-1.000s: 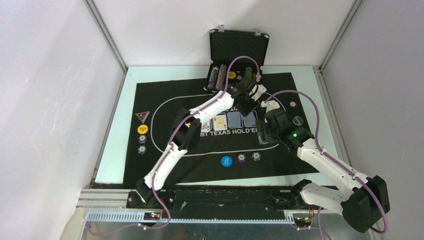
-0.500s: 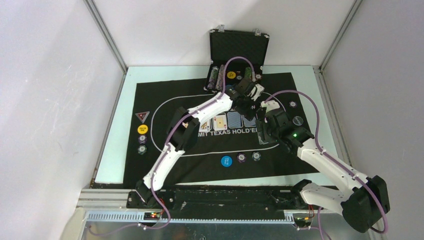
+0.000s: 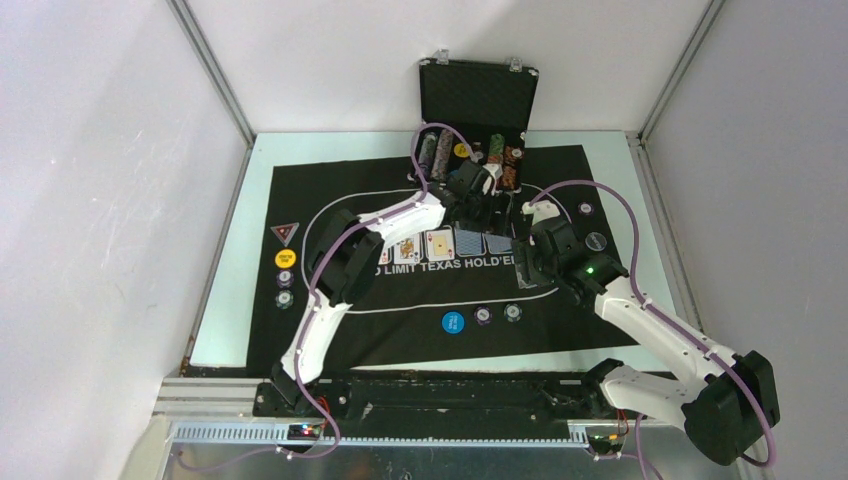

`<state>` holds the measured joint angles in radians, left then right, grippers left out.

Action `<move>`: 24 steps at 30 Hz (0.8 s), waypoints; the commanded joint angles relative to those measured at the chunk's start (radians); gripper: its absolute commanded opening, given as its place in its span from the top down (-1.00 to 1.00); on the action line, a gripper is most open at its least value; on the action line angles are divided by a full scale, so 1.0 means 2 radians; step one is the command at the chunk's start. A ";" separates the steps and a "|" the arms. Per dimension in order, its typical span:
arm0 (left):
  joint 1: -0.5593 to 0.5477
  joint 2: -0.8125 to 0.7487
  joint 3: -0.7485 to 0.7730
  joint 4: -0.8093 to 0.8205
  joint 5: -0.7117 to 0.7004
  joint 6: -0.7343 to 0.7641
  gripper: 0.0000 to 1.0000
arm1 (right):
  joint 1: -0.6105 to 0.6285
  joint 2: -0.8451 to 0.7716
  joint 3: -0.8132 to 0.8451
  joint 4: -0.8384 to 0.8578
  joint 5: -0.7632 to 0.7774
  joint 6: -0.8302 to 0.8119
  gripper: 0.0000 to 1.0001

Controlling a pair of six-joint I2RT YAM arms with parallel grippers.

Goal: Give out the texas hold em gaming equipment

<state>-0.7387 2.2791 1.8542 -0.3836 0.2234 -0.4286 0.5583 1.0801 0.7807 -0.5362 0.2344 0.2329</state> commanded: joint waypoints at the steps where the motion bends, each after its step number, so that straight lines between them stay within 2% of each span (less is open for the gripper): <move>1: -0.007 -0.024 -0.021 0.034 -0.008 -0.059 -0.99 | -0.003 0.000 0.004 0.026 0.008 0.005 1.00; 7: -0.012 -0.019 -0.031 0.035 -0.039 -0.081 -1.00 | -0.002 0.001 0.004 0.026 0.008 0.005 1.00; 24: -0.025 0.030 0.029 -0.001 -0.073 -0.074 -0.99 | -0.004 0.005 0.004 0.026 0.008 0.005 1.00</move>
<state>-0.7803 2.3035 1.8412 -0.3637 0.1162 -0.5690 0.5552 1.0931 0.7807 -0.5362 0.2348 0.2337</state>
